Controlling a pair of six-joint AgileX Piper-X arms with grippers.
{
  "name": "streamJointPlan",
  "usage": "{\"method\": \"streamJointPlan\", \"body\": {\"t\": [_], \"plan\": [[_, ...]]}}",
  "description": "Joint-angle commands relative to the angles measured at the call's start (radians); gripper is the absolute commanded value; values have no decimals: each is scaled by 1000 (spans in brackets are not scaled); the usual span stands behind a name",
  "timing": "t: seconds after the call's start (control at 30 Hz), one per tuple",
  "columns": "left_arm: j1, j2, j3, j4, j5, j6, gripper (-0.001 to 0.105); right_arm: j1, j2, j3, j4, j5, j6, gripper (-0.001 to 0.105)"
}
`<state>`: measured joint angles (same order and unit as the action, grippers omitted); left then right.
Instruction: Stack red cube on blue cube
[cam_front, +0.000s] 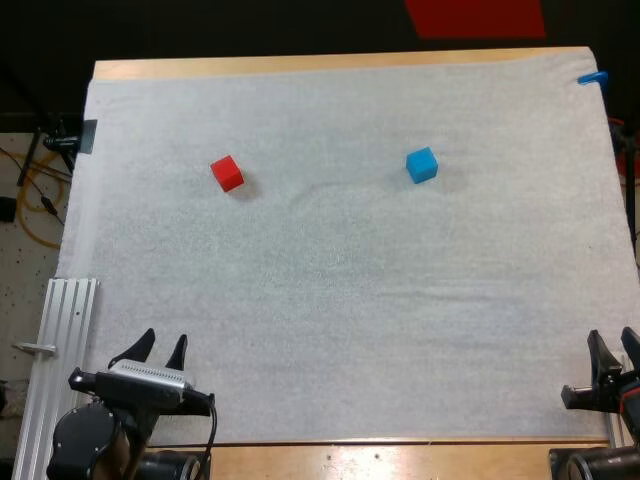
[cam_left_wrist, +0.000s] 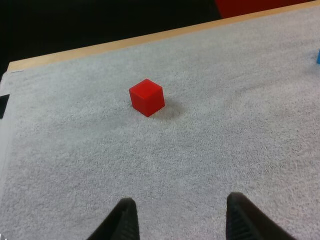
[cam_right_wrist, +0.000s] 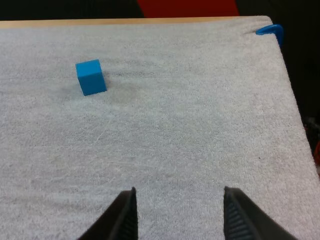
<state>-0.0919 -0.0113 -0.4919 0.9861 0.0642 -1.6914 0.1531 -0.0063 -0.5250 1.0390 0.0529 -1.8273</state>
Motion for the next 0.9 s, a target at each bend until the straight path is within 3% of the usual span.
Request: {"method": "streamJointPlan", "body": {"t": [0.0, 0.27, 0.37, 0.63, 0.87], "plan": [[2, -124, -1, -11, 4, -1, 41, 2, -12, -9, -1, -6, -16, 40], [2, -124, -1, -11, 8, 7, 41, 2, -12, -9, -1, -53, -16, 40], [2, -120, -11, -7, 8, 90, 41, 2, 8, -11, -4, -88, -16, 40], [2, 35, -165, 85, 17, 103, 41, 2, 198, -120, -13, -217, -129, 40], [-13, 196, -269, 113, 112, 103, 41, 2, 418, -276, -13, -411, -205, 40]]}}
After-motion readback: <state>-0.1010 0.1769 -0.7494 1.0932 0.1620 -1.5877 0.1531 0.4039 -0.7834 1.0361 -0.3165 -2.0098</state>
